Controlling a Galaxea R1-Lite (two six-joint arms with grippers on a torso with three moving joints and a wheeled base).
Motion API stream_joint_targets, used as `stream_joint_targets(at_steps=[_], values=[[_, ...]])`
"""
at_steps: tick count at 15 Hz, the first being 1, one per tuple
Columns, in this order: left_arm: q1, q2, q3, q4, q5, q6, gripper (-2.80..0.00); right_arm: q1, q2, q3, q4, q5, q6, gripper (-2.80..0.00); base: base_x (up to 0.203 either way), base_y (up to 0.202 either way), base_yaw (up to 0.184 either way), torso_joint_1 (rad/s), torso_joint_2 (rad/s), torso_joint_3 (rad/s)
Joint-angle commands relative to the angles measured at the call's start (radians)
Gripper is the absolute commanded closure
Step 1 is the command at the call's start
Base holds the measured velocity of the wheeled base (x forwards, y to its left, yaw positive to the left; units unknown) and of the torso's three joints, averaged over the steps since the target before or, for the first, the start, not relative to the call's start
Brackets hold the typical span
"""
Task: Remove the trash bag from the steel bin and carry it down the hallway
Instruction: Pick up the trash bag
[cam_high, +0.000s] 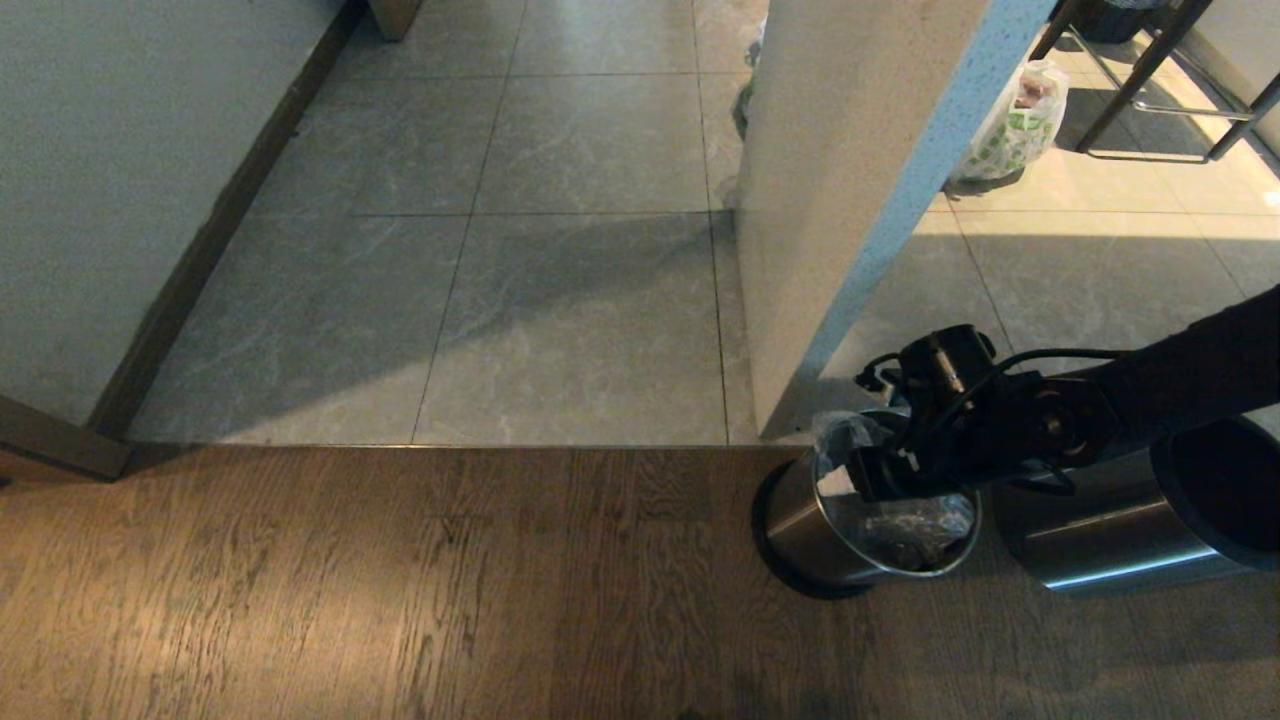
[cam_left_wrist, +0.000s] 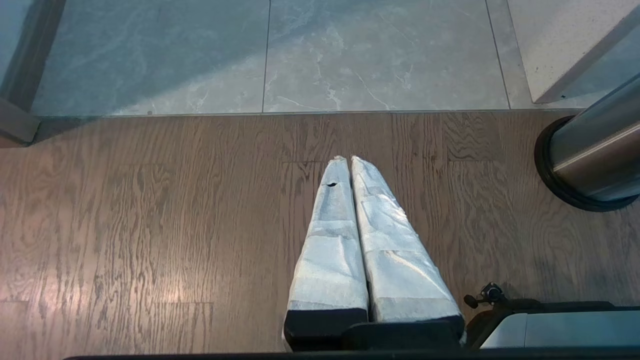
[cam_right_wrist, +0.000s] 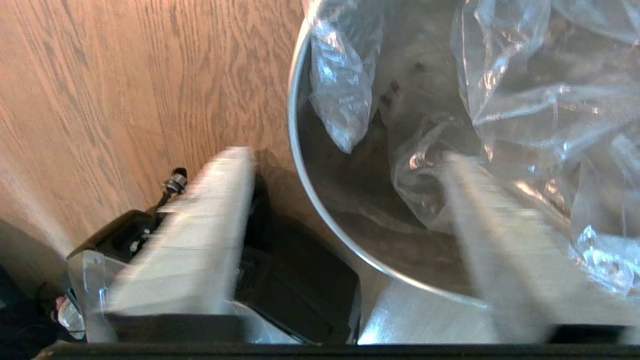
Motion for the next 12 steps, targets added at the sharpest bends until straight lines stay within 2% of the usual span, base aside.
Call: stream_joint_targets(at_steps=[1,11,12], values=[[0.0,0.0,0.0,0.0,0.001,0.0,0.0,0.0,0.004,0.007,-0.004,-0.008,-0.006,0.0,0.0,0.0,0.0,0.0,0.0,0.0],[0.0,0.0,0.0,0.0,0.001,0.0,0.0,0.001,0.03,-0.001,-0.01,0.001,0.008,0.0,0.0,0.0,0.0,0.0,0.0,0.0],[0.0,0.0,0.0,0.0,0.001,0.0,0.0,0.0,0.03,-0.001,-0.01,0.003,0.007,-2.8,0.0,0.0,0.0,0.0,0.0,0.0]])
